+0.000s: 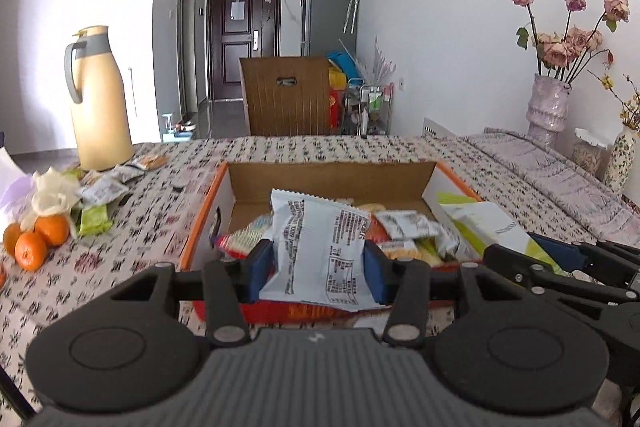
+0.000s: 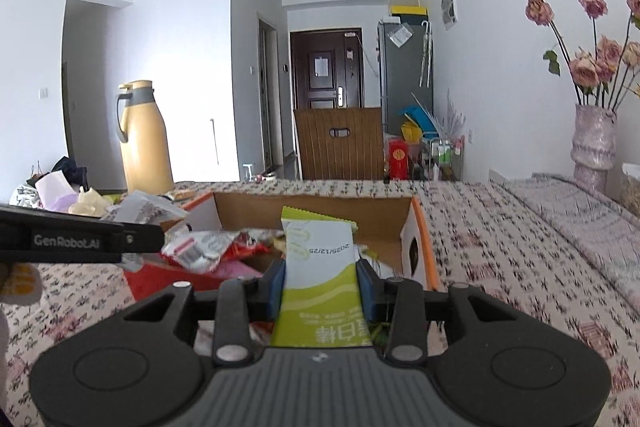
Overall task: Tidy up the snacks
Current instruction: 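Carry the white packet into the box while the right gripper carries the stick pack in, then release both snacks into the box and open both grippers, then withdraw both grippers from the box back toward the snack pile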
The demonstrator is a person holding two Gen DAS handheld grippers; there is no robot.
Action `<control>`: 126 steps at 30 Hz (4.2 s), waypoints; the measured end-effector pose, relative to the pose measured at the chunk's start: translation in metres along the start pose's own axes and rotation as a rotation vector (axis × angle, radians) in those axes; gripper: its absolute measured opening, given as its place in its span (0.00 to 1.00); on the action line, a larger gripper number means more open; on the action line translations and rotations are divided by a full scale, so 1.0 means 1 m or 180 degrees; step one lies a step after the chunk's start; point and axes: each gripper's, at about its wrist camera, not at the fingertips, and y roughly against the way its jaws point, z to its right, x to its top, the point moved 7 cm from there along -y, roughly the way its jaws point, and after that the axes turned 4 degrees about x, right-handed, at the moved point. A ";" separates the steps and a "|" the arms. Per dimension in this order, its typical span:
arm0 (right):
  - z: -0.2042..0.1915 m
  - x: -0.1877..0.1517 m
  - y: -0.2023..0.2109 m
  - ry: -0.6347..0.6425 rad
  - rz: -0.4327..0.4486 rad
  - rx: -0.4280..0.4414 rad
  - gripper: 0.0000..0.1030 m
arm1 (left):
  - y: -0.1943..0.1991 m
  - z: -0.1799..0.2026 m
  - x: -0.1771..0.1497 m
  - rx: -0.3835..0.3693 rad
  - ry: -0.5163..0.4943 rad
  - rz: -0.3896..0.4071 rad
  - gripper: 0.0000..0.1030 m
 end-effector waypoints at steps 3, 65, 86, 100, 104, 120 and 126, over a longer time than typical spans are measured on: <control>0.001 0.009 -0.009 0.0014 0.0037 0.0002 0.35 | -0.009 0.003 0.005 0.0013 -0.0029 0.0009 0.47; 0.059 0.021 -0.135 -0.0452 -0.0193 -0.0306 1.00 | -0.099 -0.026 0.046 0.0205 0.0412 0.0267 1.00; -0.008 0.014 -0.066 -0.0161 -0.0307 0.0035 1.00 | -0.020 -0.067 0.016 0.0211 0.0373 0.0137 1.00; -0.058 -0.041 -0.029 -0.0174 -0.0650 0.0246 1.00 | 0.007 -0.101 -0.046 0.0293 0.0383 -0.0147 1.00; -0.065 -0.051 -0.027 -0.0204 -0.0721 0.0254 1.00 | 0.010 -0.100 -0.060 0.0251 0.0362 -0.0224 1.00; -0.073 -0.075 -0.029 -0.0377 -0.0927 0.0194 0.45 | 0.012 -0.093 -0.079 0.0112 0.0337 -0.0336 1.00; -0.072 -0.076 -0.029 -0.0418 -0.0914 0.0244 0.41 | 0.012 -0.090 -0.081 0.0104 0.0348 -0.0362 1.00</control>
